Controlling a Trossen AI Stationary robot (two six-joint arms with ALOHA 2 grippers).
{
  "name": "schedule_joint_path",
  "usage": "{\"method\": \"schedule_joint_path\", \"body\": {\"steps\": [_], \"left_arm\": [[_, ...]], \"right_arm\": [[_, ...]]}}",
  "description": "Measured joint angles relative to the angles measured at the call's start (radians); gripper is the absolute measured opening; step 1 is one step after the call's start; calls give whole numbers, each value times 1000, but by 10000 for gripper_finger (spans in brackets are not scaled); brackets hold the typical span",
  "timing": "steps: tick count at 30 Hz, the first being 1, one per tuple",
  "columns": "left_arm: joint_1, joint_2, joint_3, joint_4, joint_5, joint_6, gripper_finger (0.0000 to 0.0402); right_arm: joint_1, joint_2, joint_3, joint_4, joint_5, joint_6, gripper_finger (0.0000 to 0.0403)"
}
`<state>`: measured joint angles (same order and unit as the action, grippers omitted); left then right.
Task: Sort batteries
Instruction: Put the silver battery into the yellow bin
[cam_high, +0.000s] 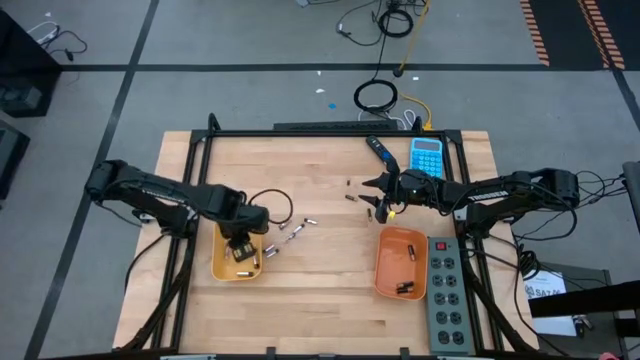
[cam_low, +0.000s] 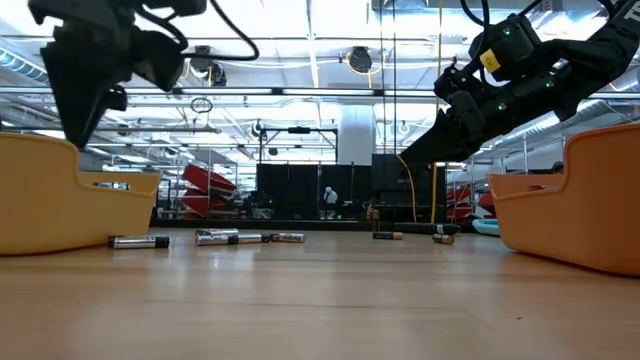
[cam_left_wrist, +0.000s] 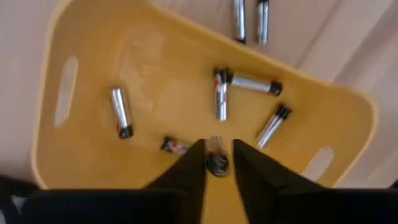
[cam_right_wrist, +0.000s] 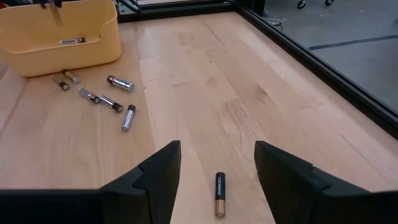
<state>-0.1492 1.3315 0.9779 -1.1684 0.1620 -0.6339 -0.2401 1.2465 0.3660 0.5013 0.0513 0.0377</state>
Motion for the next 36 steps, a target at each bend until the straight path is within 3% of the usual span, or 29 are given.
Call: {"method": "schedule_joint_path", "body": {"steps": [5, 9, 13, 18, 24, 36], "left_arm": [[-32, 0, 23, 64, -34, -37, 202], [-30, 11, 39, 206, -199, 2, 236], [-9, 90, 39, 391, -308, 106, 234], [50, 239, 39, 505, -301, 205, 220], [108, 360, 39, 515, -314, 215, 202], [150, 465, 40, 539, -310, 300, 181]], "right_arm": [[0, 0, 0, -1, 0, 8, 196], [0, 0, 0, 0, 0, 11, 196], [0, 0, 0, 5, 0, 10, 196], [0, 0, 0, 3, 0, 12, 196], [0, 0, 0, 3, 0, 12, 196], [0, 0, 0, 2, 0, 5, 196]]}}
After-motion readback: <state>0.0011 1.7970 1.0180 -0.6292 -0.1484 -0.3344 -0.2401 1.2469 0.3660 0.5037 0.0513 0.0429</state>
